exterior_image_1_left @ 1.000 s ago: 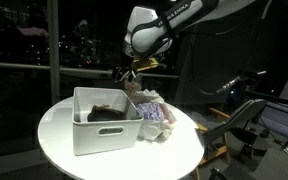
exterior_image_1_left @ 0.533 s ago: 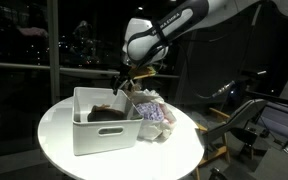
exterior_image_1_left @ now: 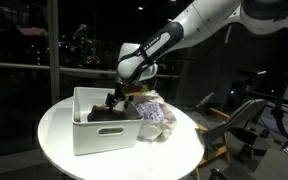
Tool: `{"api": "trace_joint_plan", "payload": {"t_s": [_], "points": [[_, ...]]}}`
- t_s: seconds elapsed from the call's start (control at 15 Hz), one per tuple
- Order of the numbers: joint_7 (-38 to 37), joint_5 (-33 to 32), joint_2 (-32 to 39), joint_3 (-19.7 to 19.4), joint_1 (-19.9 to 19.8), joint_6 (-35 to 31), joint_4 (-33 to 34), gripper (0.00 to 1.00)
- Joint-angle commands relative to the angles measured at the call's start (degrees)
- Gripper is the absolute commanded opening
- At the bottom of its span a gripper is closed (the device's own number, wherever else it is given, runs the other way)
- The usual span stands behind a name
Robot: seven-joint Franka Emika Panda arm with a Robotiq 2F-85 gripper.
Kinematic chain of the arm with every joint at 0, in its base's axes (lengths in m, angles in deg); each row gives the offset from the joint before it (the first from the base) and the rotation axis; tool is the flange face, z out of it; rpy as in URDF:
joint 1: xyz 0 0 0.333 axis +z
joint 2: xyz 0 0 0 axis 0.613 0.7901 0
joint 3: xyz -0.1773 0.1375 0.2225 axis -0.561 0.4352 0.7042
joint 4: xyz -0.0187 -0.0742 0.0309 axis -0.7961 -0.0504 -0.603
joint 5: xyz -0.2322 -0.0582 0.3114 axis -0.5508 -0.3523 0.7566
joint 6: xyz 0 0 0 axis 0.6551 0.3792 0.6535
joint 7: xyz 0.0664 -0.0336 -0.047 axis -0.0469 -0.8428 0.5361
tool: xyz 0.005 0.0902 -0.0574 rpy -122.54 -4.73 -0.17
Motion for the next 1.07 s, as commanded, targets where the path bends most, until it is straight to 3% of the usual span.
{"api": "trace_joint_plan", "payload": {"t_s": [0.0, 0.33, 0.4, 0.53, 1.0], "points": [[-0.1, 1.9, 5.8, -1.3, 0.6, 0.5, 6.3, 1.00], [1.2, 3.8, 11.2, -1.4, 0.0, 0.7, 10.6, 1.00], [1.1, 3.8, 11.9, -1.6, 0.2, 0.3, 11.1, 0.75], [0.9, 3.5, 12.7, -2.0, 0.5, 0.7, 11.9, 0.68], [-1.2, 2.1, 11.6, -3.8, 2.5, 0.9, 12.6, 0.13]]}}
